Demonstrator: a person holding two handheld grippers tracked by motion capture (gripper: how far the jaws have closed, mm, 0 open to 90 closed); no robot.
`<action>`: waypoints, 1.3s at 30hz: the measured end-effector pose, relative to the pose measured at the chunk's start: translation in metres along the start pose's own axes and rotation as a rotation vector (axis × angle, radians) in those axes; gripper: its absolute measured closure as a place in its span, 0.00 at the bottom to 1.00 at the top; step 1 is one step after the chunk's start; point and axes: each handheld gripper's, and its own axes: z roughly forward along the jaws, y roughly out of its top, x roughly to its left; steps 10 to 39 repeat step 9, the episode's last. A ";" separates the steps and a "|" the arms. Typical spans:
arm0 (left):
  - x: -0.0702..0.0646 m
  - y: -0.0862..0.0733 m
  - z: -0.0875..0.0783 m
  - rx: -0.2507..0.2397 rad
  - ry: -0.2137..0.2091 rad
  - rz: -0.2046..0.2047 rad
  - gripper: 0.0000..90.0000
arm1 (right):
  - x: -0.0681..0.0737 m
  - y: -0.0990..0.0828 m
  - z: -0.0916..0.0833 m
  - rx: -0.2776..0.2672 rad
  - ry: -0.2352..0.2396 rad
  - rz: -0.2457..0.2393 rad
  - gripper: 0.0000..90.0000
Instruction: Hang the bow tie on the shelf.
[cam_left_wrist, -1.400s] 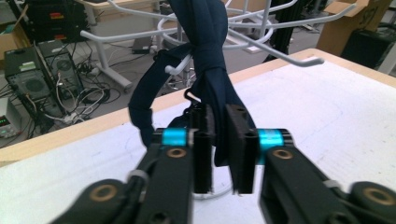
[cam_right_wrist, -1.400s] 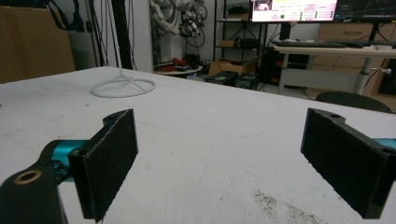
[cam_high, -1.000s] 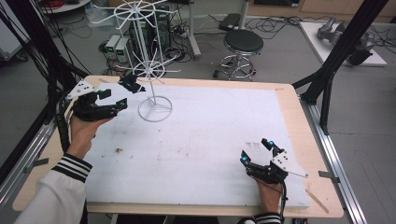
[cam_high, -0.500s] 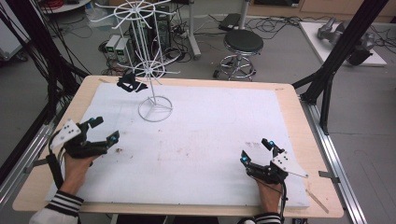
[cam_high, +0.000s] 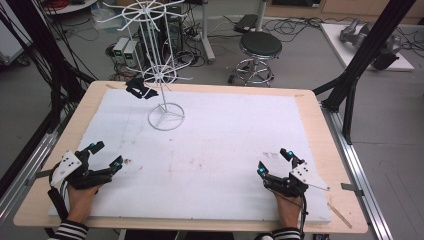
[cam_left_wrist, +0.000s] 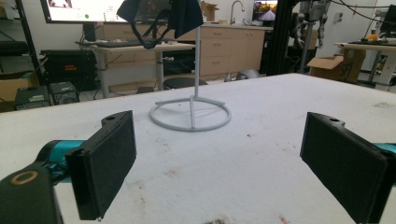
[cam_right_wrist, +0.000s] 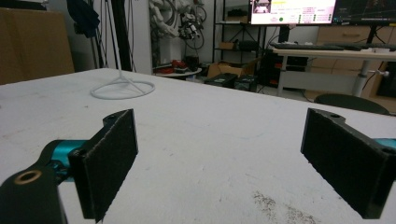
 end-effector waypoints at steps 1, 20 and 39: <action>0.000 0.000 -0.001 -0.007 0.002 0.003 0.12 | 0.000 0.000 0.000 0.000 0.000 0.001 0.11; -0.003 -0.001 -0.002 -0.018 0.028 0.026 0.12 | 0.000 0.000 0.000 -0.002 0.000 0.000 0.11; -0.003 -0.001 -0.002 -0.018 0.028 0.026 0.12 | 0.000 0.000 0.000 -0.002 0.000 0.000 0.11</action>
